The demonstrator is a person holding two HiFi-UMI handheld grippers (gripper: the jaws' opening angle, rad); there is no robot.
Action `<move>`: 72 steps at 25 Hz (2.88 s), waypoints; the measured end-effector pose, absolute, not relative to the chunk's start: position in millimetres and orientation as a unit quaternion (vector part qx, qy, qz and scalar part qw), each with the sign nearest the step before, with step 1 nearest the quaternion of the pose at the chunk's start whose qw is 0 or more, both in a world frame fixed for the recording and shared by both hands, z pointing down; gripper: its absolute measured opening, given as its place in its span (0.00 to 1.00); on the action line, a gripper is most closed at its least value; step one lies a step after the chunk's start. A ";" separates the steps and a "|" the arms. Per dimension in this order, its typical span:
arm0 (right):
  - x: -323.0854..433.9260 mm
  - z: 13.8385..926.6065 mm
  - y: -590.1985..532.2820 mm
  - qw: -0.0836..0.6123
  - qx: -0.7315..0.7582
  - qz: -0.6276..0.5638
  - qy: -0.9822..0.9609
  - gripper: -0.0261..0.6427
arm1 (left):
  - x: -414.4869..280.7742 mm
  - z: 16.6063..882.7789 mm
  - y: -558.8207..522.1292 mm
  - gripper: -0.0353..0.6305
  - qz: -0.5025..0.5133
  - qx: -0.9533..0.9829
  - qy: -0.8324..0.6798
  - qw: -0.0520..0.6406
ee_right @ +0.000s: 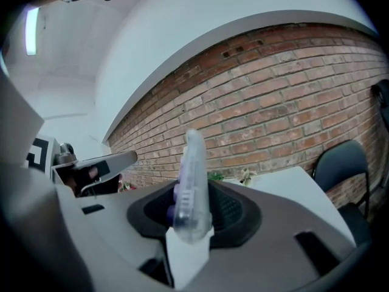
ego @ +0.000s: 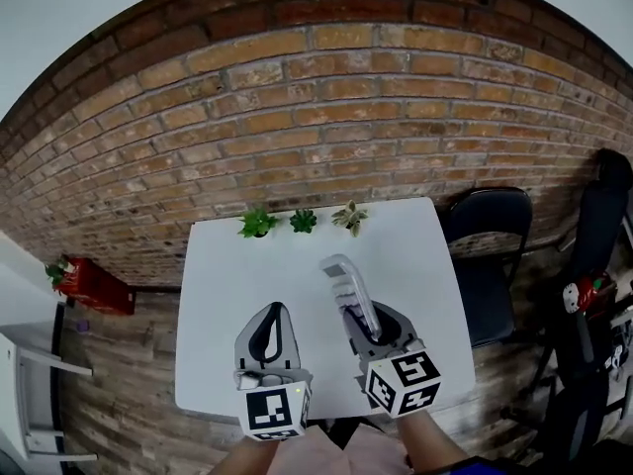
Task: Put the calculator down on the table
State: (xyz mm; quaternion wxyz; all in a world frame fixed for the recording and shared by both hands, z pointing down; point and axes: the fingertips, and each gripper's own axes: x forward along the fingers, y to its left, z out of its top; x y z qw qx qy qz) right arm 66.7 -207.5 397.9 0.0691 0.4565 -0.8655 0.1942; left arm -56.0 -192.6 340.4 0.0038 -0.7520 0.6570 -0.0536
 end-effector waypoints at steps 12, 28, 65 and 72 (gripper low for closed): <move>17.4 414.4 -263.9 0.100 0.455 0.203 -0.861 0.24 | -117.4 352.3 -240.8 0.08 -0.053 -0.739 0.671 -0.019; -27.1 535.5 -273.9 0.182 0.454 0.307 -0.816 0.24 | -164.1 435.7 -271.4 0.08 -0.103 -0.747 0.649 -0.099; -29.1 596.9 -250.8 0.213 0.471 0.373 -0.771 0.40 | -196.2 483.7 -277.8 0.08 -0.130 -0.751 0.633 -0.134; -23.5 605.2 -244.1 0.233 0.464 0.380 -0.765 0.49 | -184.3 479.5 -276.0 0.08 -0.131 -0.756 0.627 -0.130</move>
